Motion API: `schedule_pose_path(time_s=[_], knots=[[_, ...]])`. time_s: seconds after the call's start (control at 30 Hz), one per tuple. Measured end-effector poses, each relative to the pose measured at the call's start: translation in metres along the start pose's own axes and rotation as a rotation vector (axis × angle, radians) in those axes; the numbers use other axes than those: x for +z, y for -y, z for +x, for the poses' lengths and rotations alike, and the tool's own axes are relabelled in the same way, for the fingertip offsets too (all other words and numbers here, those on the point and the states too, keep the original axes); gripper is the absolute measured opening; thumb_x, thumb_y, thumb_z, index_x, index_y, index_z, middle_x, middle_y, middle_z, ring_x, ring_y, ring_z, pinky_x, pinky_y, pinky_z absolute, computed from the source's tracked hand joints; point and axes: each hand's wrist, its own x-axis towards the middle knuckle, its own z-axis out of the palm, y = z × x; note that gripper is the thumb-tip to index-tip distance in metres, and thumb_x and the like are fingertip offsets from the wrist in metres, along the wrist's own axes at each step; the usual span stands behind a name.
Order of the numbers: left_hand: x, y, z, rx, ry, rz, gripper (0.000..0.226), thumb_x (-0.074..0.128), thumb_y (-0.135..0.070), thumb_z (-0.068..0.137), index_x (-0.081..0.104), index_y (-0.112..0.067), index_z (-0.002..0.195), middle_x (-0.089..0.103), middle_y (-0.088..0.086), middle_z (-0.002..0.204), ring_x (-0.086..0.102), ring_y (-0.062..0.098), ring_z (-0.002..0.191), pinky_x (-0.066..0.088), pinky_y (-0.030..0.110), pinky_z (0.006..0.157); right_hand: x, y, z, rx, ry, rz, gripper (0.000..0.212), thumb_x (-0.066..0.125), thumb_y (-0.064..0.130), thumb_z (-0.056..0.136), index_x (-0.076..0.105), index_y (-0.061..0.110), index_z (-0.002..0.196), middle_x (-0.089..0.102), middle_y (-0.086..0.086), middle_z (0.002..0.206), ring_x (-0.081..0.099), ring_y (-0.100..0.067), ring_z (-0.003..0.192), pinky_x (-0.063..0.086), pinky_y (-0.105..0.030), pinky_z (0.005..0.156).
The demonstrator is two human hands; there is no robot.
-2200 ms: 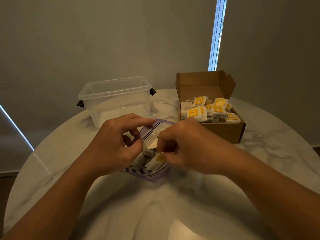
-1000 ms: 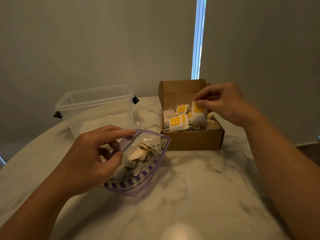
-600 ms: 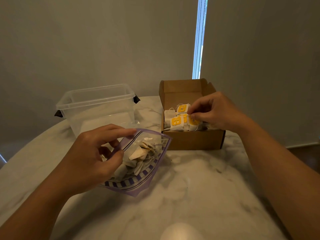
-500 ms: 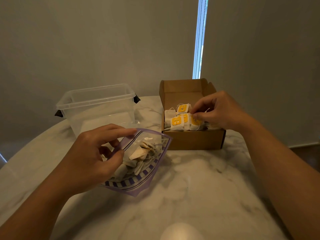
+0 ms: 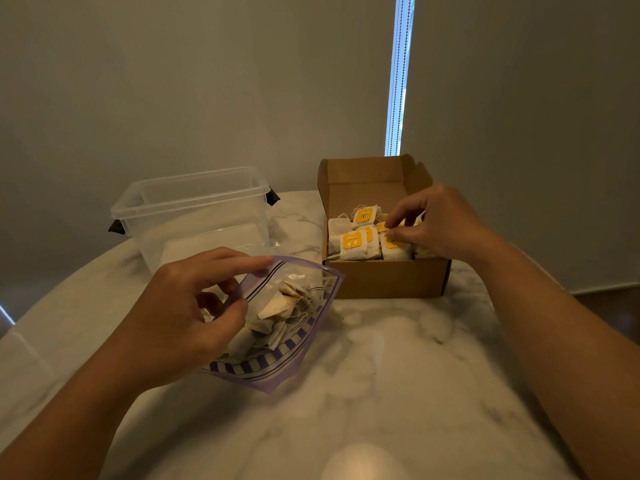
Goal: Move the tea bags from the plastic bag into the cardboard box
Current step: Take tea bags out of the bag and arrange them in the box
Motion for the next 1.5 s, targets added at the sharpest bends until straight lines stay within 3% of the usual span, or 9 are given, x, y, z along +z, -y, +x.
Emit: schedule_pose_path(time_s=[0.13, 0.4, 0.53, 0.63, 0.83, 1.03, 1.23, 1.37, 1.5], knots=[[-0.001, -0.002, 0.001, 0.012, 0.000, -0.005, 0.047, 0.060, -0.014, 0.078, 0.065, -0.029, 0.122, 0.064, -0.018, 0.108, 0.063, 0.018, 0.085, 0.056, 0.025, 0.060, -0.004, 0.003, -0.003, 0.017, -0.063, -0.031, 0.013, 0.080, 0.019, 0.079, 0.076, 0.024, 0.090, 0.059, 0.025, 0.076, 0.058, -0.001, 0.072, 0.036, -0.010, 0.057], [-0.001, -0.004, 0.001, 0.023, -0.012, -0.020, 0.046, 0.059, -0.011, 0.079, 0.065, -0.023, 0.124, 0.065, -0.013, 0.110, 0.063, 0.019, 0.084, 0.057, 0.029, 0.061, -0.010, 0.045, -0.027, -0.158, -0.159, 0.010, 0.007, 0.075, 0.021, 0.083, 0.074, 0.024, 0.089, 0.064, 0.020, 0.076, 0.058, 0.010, 0.068, 0.040, -0.003, 0.053], [-0.001, -0.005, 0.002, 0.023, -0.038, -0.005, 0.046, 0.058, -0.012, 0.079, 0.065, -0.020, 0.124, 0.066, -0.011, 0.111, 0.063, 0.017, 0.083, 0.058, 0.030, 0.060, 0.003, 0.100, -0.050, -0.387, 0.044, 0.058, 0.009, 0.074, 0.024, 0.084, 0.075, 0.021, 0.092, 0.069, 0.013, 0.080, 0.061, -0.001, 0.067, 0.043, -0.007, 0.058], [0.000, -0.005, 0.002, 0.025, -0.055, 0.005, 0.045, 0.058, -0.013, 0.079, 0.065, -0.020, 0.124, 0.066, -0.010, 0.111, 0.063, 0.016, 0.083, 0.058, 0.026, 0.061, 0.029, 0.126, -0.061, -0.447, 0.222, -0.102, 0.020, 0.067, 0.025, 0.090, 0.071, 0.021, 0.110, 0.069, 0.006, 0.098, 0.062, -0.003, 0.083, 0.050, -0.013, 0.072], [0.000, -0.007, 0.002, 0.035, -0.064, -0.004, 0.046, 0.058, -0.011, 0.081, 0.064, -0.023, 0.124, 0.065, -0.013, 0.111, 0.063, 0.017, 0.084, 0.057, 0.028, 0.060, 0.072, 0.148, -0.066, -0.415, 0.361, -0.472, 0.035, 0.055, 0.014, 0.095, 0.054, 0.012, 0.130, 0.056, -0.010, 0.124, 0.050, -0.027, 0.119, 0.036, -0.030, 0.074], [0.002, -0.006, 0.002, 0.041, -0.054, -0.005, 0.046, 0.058, -0.008, 0.080, 0.065, -0.021, 0.124, 0.066, -0.012, 0.111, 0.064, 0.015, 0.084, 0.057, 0.030, 0.059, 0.082, 0.150, -0.064, -0.310, 0.419, -0.591, 0.034, 0.052, 0.013, 0.097, 0.054, 0.007, 0.130, 0.056, -0.016, 0.126, 0.050, -0.032, 0.119, 0.040, -0.035, 0.076], [0.002, -0.005, 0.002, 0.041, -0.067, -0.001, 0.046, 0.059, -0.010, 0.080, 0.063, -0.026, 0.123, 0.065, -0.015, 0.112, 0.064, 0.013, 0.084, 0.058, 0.030, 0.060, 0.071, 0.148, -0.066, -0.352, 0.377, -0.500, 0.035, 0.059, 0.014, 0.094, 0.056, 0.010, 0.129, 0.056, -0.010, 0.126, 0.050, -0.025, 0.119, 0.046, -0.033, 0.089], [0.001, -0.004, 0.003, 0.033, -0.069, 0.008, 0.046, 0.060, -0.013, 0.080, 0.063, -0.024, 0.124, 0.064, -0.015, 0.112, 0.063, 0.013, 0.086, 0.058, 0.027, 0.061, 0.061, 0.141, -0.069, -0.382, 0.191, -0.324, 0.027, 0.066, 0.012, 0.090, 0.065, 0.018, 0.117, 0.063, -0.004, 0.116, 0.058, -0.019, 0.105, 0.050, -0.029, 0.082], [-0.001, -0.004, 0.002, 0.040, -0.063, -0.017, 0.044, 0.054, -0.027, 0.081, 0.064, -0.022, 0.124, 0.065, -0.016, 0.111, 0.063, 0.013, 0.087, 0.058, 0.027, 0.060, 0.048, 0.131, -0.064, -0.315, 0.230, -0.106, 0.017, 0.068, 0.012, 0.089, 0.068, 0.022, 0.103, 0.067, 0.003, 0.102, 0.061, -0.011, 0.089, 0.056, -0.025, 0.078]])
